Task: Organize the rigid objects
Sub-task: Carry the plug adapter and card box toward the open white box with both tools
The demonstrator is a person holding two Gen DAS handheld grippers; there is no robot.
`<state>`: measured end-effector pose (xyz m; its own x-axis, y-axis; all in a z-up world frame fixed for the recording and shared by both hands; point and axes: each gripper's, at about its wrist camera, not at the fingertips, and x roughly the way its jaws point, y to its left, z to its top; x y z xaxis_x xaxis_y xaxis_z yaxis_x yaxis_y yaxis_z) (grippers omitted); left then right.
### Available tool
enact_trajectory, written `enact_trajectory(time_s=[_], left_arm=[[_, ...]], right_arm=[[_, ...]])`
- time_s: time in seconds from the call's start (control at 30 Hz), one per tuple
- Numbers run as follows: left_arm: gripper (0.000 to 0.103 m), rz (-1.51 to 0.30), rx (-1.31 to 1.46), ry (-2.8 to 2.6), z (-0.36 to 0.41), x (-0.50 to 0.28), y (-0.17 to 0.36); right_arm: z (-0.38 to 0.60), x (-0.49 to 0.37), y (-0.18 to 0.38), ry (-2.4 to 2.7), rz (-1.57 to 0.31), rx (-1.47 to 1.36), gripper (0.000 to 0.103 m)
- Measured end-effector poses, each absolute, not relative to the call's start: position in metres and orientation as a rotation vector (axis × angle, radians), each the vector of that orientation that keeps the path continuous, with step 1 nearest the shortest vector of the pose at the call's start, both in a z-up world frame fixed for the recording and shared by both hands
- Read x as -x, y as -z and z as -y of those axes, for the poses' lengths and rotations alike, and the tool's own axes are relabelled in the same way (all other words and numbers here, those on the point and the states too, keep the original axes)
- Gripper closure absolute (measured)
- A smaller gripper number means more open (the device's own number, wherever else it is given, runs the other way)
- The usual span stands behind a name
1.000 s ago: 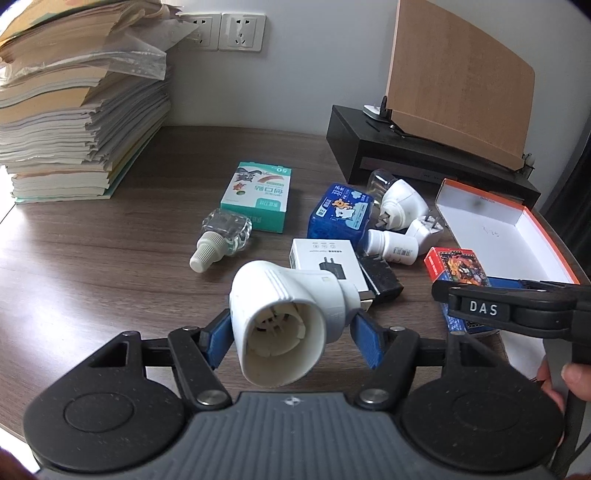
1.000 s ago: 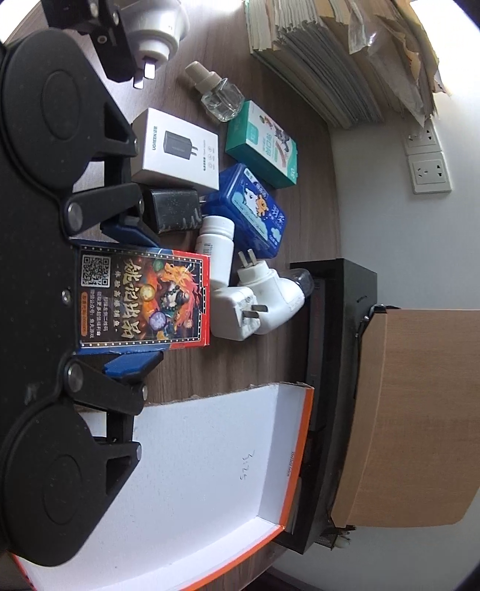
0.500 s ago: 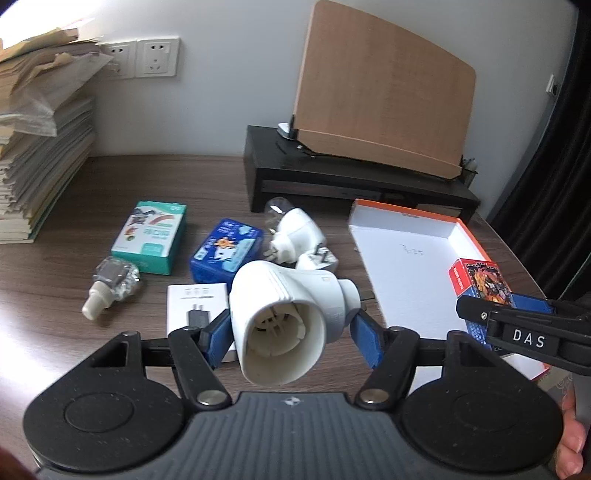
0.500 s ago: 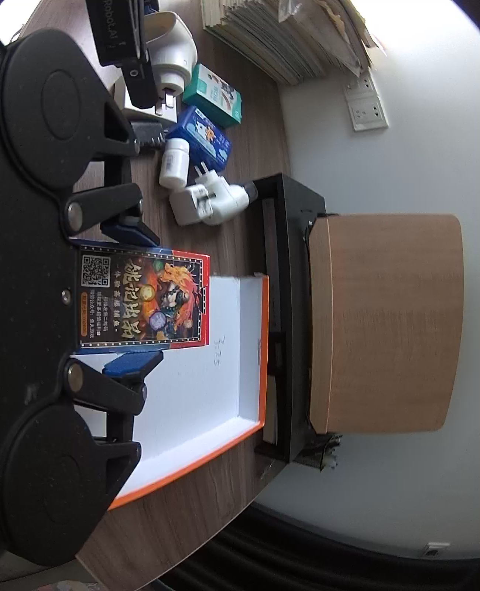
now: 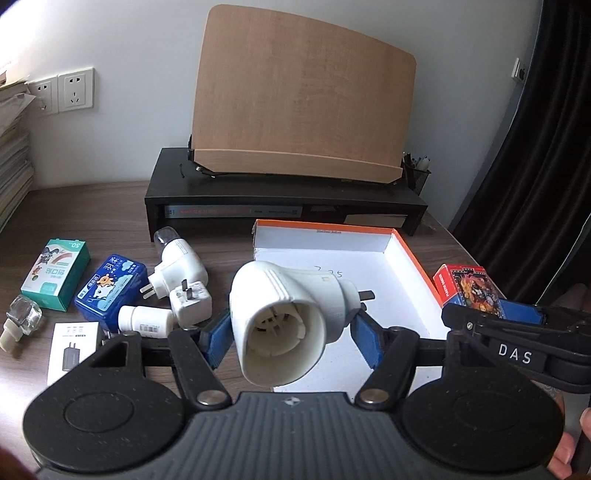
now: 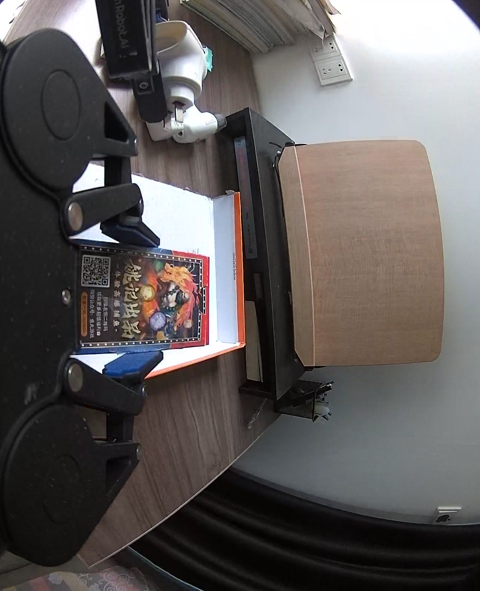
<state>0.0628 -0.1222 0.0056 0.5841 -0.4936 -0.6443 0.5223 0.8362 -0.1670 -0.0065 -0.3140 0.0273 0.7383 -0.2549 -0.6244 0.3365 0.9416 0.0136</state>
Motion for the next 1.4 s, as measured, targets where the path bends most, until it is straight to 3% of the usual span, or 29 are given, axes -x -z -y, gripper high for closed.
enact_trajectory(time_s=[0.43,1.4], left_arm=[[0.034,-0.737,-0.036,0.509,0.166,-0.066,-0.001],[0.034,-0.762,-0.069,0.564,0.173,-0.108,0.009]], right_arm=[[0.369,-0.011,-0.015,0.239,-0.677,-0.126,0.032],[0.362,-0.065,-0.008,0.318,-0.710,-0.144,0.032]])
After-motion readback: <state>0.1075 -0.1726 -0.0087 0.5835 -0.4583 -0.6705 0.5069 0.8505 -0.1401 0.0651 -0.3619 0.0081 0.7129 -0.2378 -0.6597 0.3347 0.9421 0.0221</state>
